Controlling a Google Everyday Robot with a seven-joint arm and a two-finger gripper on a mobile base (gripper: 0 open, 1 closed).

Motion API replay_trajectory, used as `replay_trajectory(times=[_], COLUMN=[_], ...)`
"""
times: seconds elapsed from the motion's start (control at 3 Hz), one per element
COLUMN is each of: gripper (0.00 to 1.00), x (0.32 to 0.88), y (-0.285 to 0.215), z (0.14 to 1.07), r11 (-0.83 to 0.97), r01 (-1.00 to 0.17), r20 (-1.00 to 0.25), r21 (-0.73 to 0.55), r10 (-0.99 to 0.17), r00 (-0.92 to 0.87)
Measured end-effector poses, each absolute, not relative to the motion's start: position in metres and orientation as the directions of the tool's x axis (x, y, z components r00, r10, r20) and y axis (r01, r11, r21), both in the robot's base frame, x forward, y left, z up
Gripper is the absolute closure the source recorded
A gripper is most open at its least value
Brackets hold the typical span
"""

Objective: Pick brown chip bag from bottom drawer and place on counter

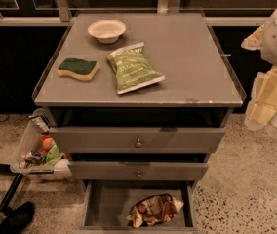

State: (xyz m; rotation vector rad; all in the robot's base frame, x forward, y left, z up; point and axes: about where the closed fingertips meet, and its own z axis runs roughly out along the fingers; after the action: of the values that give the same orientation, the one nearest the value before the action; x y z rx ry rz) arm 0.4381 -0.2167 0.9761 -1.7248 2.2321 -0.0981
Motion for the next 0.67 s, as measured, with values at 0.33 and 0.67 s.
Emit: replay_trajectory(times=[0.33, 0.67], gripper=[0.0, 0.0], x=[0.438, 0.437], y=[-0.217, -0.209], z=[0.976, 0.955], r11=[0.27, 0.287], r01=[-0.931, -0.923], r20=[-0.207, -0.247], r21=[-0.245, -0.257], r10=[-0.953, -0.943], r00=[-0.222, -0.225])
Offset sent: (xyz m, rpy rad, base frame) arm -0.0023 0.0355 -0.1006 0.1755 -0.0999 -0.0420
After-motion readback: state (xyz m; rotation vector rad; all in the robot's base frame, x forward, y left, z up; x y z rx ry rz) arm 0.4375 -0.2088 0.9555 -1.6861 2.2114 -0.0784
